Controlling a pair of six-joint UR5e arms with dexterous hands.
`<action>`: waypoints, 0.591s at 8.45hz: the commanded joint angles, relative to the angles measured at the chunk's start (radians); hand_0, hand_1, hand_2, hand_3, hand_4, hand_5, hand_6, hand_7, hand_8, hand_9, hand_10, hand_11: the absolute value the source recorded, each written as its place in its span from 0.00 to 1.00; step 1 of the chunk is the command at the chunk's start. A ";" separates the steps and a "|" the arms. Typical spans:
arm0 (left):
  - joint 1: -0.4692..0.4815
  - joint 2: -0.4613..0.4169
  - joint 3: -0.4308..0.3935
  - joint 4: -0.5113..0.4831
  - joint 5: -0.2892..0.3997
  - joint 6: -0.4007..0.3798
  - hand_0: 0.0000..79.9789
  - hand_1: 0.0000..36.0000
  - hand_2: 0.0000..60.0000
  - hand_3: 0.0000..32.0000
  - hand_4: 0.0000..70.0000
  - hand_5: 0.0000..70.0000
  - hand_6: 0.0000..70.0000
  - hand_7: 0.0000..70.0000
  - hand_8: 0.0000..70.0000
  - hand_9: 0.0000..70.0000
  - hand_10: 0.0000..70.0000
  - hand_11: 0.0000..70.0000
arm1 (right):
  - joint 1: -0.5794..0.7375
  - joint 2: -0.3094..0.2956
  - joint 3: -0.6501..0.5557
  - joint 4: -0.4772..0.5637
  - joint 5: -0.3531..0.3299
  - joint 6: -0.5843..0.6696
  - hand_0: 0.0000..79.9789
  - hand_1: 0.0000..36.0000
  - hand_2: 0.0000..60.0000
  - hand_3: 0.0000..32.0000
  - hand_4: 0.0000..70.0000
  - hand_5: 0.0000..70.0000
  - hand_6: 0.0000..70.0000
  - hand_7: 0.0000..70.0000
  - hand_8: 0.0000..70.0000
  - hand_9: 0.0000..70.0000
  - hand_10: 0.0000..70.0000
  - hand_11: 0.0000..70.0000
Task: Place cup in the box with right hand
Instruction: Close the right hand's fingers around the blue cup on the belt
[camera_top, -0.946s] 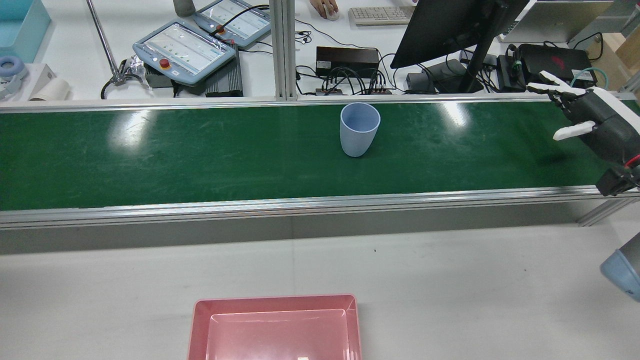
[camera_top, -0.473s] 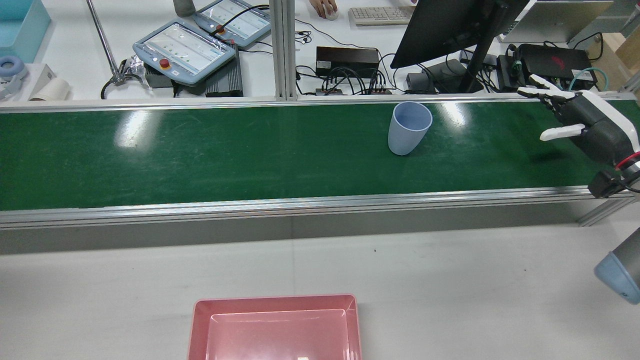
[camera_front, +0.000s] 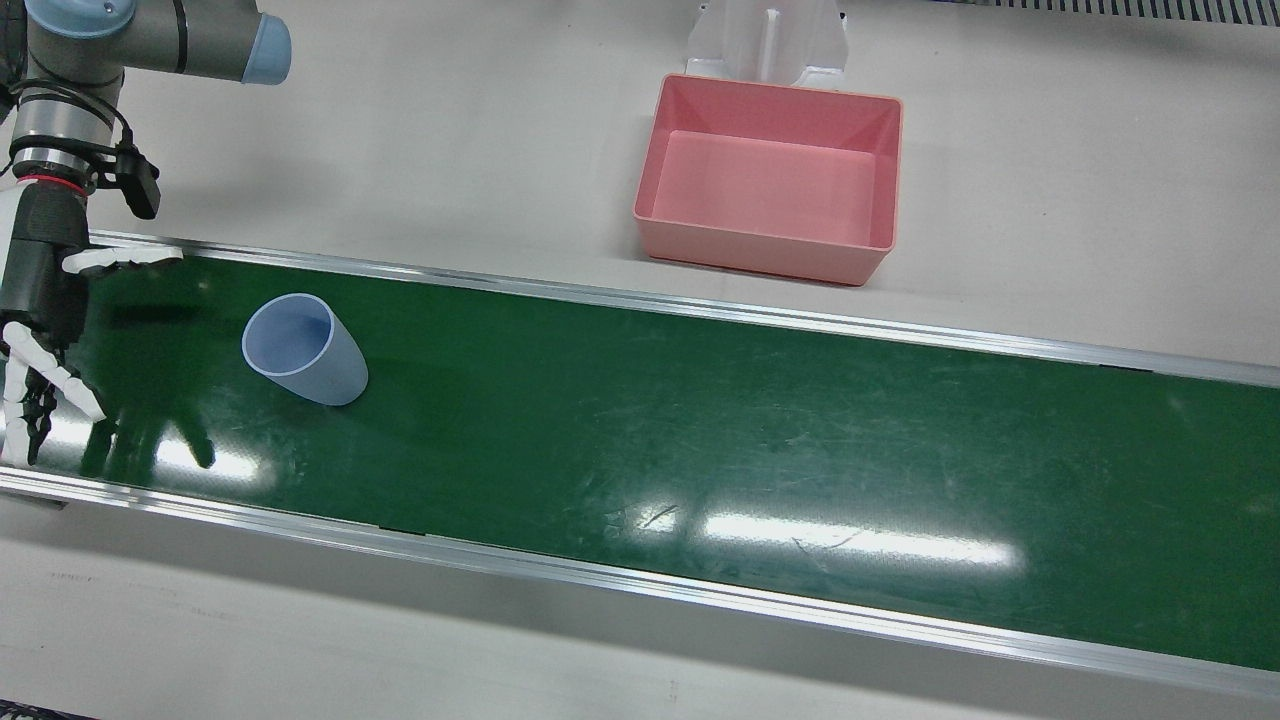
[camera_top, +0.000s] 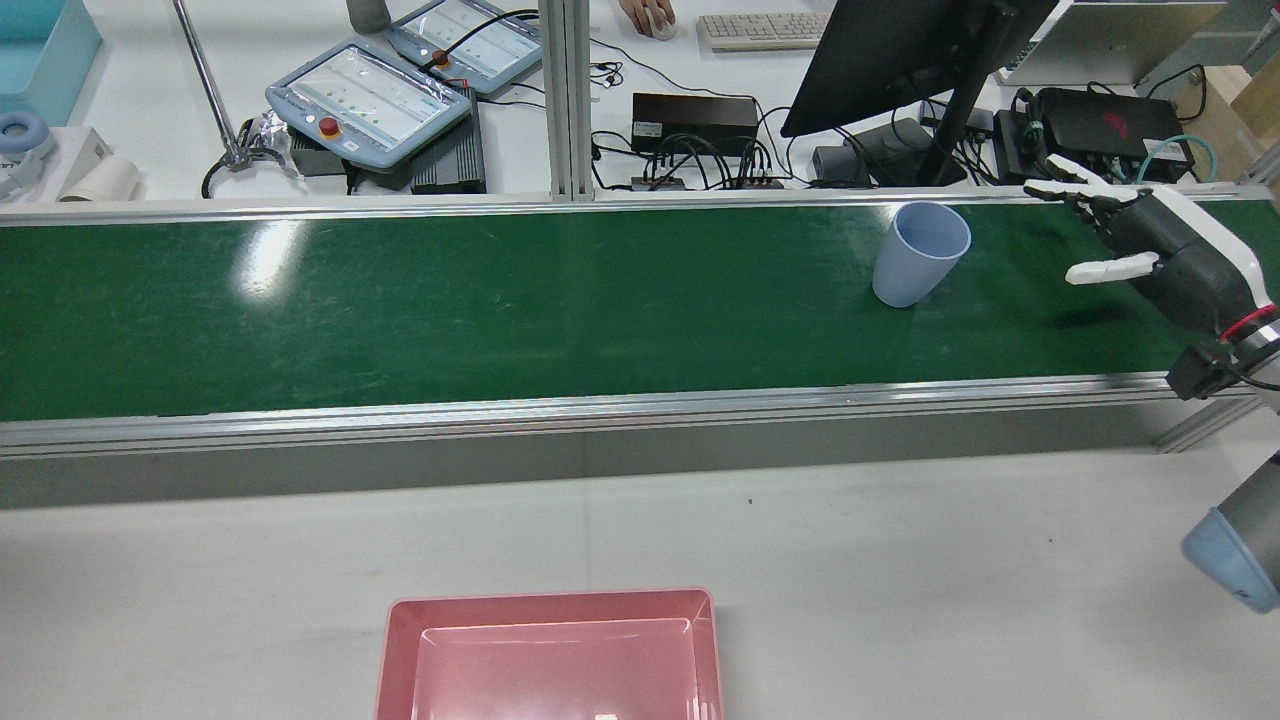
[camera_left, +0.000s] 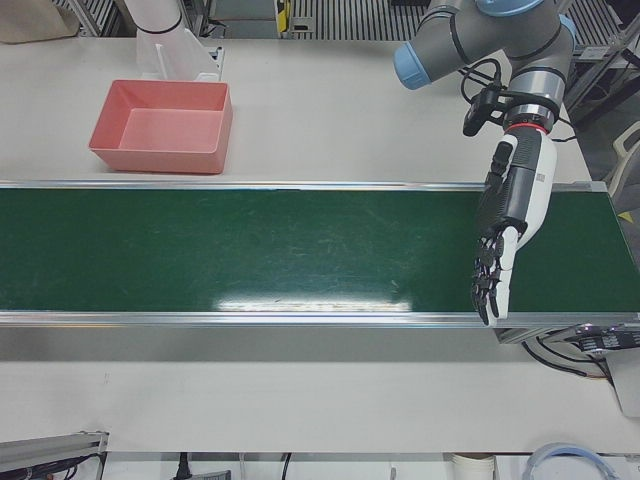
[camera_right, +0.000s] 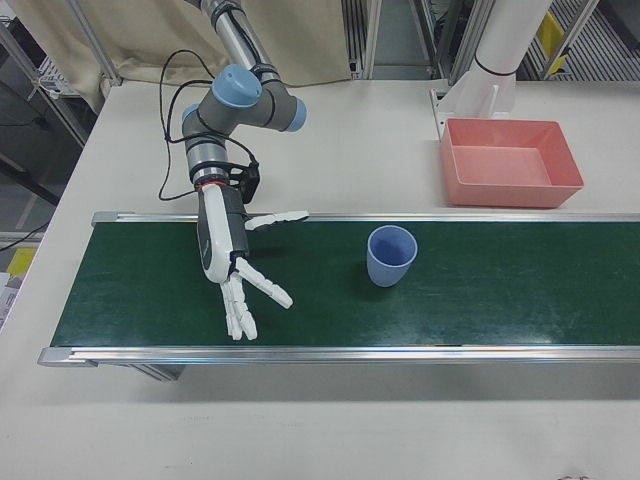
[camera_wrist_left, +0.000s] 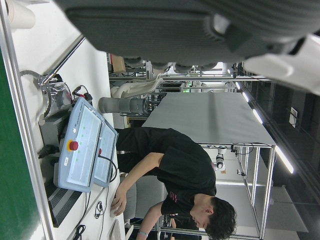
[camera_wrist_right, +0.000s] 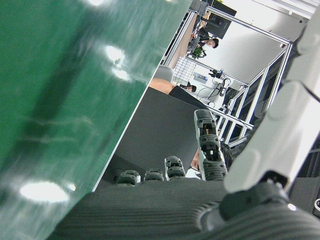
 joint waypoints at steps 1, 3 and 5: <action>0.000 0.001 0.000 0.000 0.000 0.000 0.00 0.00 0.00 0.00 0.00 0.00 0.00 0.00 0.00 0.00 0.00 0.00 | -0.023 0.010 0.001 0.000 0.000 -0.001 0.55 0.30 0.24 0.00 0.11 0.05 0.05 0.16 0.01 0.05 0.01 0.04; 0.000 -0.001 0.000 0.000 0.000 0.000 0.00 0.00 0.00 0.00 0.00 0.00 0.00 0.00 0.00 0.00 0.00 0.00 | -0.036 0.010 0.001 0.000 0.002 0.002 0.56 0.25 0.13 0.00 0.15 0.04 0.05 0.16 0.01 0.06 0.01 0.04; 0.000 0.001 0.000 0.000 0.000 0.000 0.00 0.00 0.00 0.00 0.00 0.00 0.00 0.00 0.00 0.00 0.00 0.00 | -0.041 0.010 0.001 0.003 0.010 0.011 0.56 0.23 0.14 0.00 0.20 0.04 0.06 0.17 0.01 0.06 0.02 0.05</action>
